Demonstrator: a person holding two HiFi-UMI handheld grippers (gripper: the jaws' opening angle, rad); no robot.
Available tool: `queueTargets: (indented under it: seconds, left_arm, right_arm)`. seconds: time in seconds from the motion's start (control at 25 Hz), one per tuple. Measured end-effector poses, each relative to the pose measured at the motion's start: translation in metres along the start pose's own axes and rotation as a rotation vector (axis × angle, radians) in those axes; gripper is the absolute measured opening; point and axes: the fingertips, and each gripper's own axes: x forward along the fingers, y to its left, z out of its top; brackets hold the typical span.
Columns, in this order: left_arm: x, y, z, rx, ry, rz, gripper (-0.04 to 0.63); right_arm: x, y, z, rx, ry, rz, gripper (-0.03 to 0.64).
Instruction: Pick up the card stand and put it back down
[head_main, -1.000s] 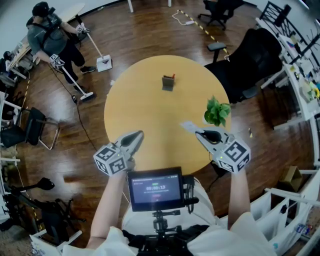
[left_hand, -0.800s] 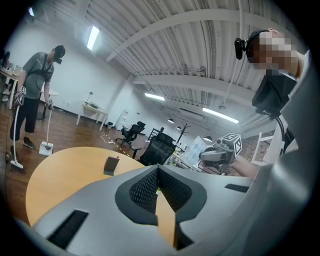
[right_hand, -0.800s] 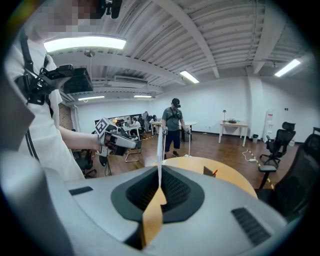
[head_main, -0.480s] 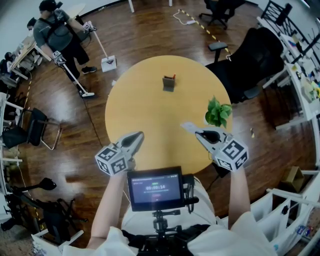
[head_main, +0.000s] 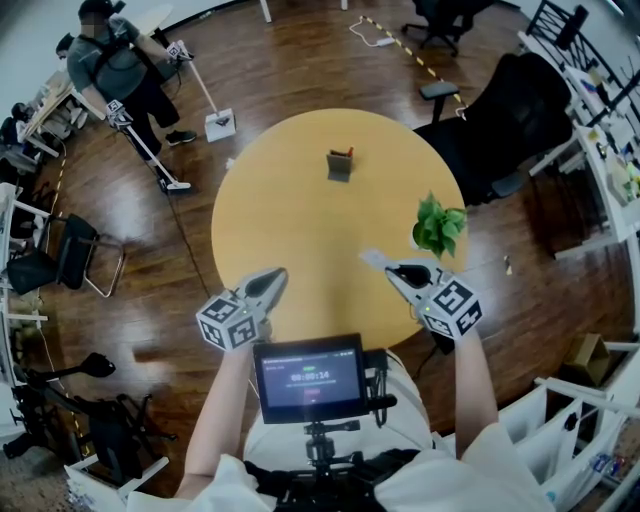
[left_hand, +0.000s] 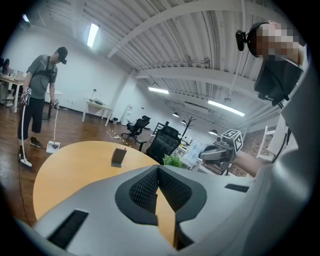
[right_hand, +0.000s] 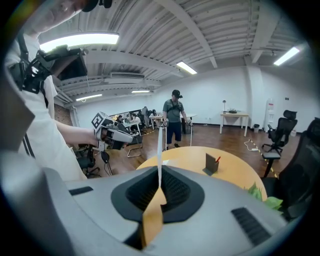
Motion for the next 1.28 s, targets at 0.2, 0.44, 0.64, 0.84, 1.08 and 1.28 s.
queueTargets:
  seconds: [0.2, 0.44, 0.64, 0.84, 1.08, 1.28]
  left_arm:
    - [0.003, 0.005, -0.008, -0.010, 0.012, 0.019, 0.000]
    - [0.006, 0.009, -0.016, -0.021, 0.020, 0.039, 0.000]
    - [0.004, 0.011, -0.026, -0.029, 0.027, 0.056, 0.000]
    - [0.002, 0.012, -0.035, -0.039, 0.037, 0.066, 0.000]
    - [0.001, 0.019, -0.048, -0.052, 0.052, 0.088, 0.000]
    - [-0.001, 0.028, -0.062, -0.063, 0.067, 0.106, 0.000]
  right_arm:
    - [0.011, -0.003, -0.016, 0.014, 0.031, 0.015, 0.021]
    - [0.020, -0.009, -0.036, 0.020, 0.058, 0.021, 0.021]
    - [0.025, -0.009, -0.045, 0.038, 0.066, 0.020, 0.021]
    - [0.029, -0.009, -0.058, 0.046, 0.079, 0.023, 0.021]
    - [0.038, -0.010, -0.075, 0.069, 0.094, 0.030, 0.021]
    - [0.052, -0.008, -0.090, 0.059, 0.134, 0.034, 0.021]
